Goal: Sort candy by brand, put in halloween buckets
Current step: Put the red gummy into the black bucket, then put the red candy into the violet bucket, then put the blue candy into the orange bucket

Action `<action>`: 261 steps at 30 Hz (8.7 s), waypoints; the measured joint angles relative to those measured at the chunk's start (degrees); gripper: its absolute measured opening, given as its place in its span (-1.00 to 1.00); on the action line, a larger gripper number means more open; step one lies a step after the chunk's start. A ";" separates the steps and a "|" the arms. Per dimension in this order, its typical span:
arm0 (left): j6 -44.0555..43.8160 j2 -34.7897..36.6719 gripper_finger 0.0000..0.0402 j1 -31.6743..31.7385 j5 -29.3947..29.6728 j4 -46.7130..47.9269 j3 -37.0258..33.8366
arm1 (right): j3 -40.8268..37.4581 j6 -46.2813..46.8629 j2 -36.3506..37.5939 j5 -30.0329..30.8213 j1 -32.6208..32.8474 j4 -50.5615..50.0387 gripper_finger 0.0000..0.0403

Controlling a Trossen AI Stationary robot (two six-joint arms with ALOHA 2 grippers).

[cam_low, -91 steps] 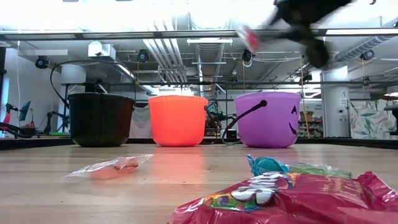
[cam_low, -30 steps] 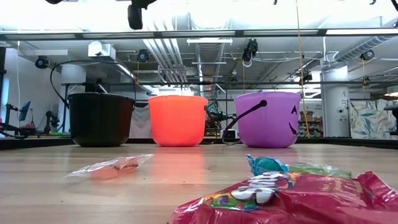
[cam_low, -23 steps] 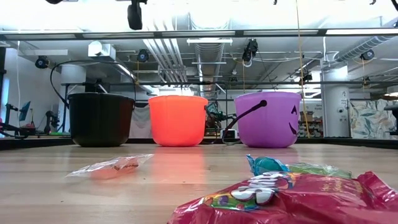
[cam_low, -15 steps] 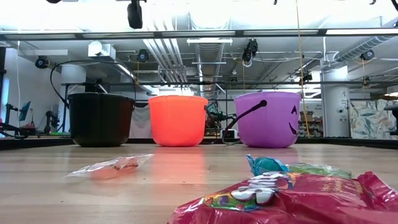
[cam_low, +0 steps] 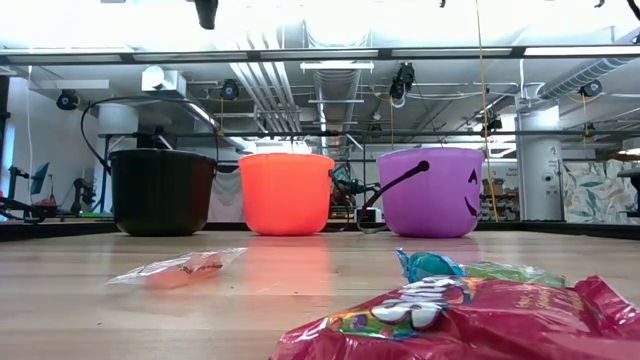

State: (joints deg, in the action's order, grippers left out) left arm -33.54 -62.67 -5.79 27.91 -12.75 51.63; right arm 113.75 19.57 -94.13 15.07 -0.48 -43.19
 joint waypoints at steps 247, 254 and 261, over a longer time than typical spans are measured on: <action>15.52 -14.16 -0.52 -14.63 6.11 76.61 39.30 | -52.87 66.57 3.05 -14.01 44.14 2.90 -0.96; 15.53 -14.15 -0.52 -14.62 6.11 76.60 39.30 | -52.89 72.32 5.77 -22.41 43.60 -5.74 -0.95; 15.52 -14.15 -0.52 -14.63 6.11 76.60 39.30 | -54.02 66.60 5.86 -21.92 42.61 -1.46 -0.68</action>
State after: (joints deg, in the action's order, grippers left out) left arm -18.02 -76.82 -20.42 34.02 63.86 90.94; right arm 59.72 86.17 -88.27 -6.85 42.13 -44.65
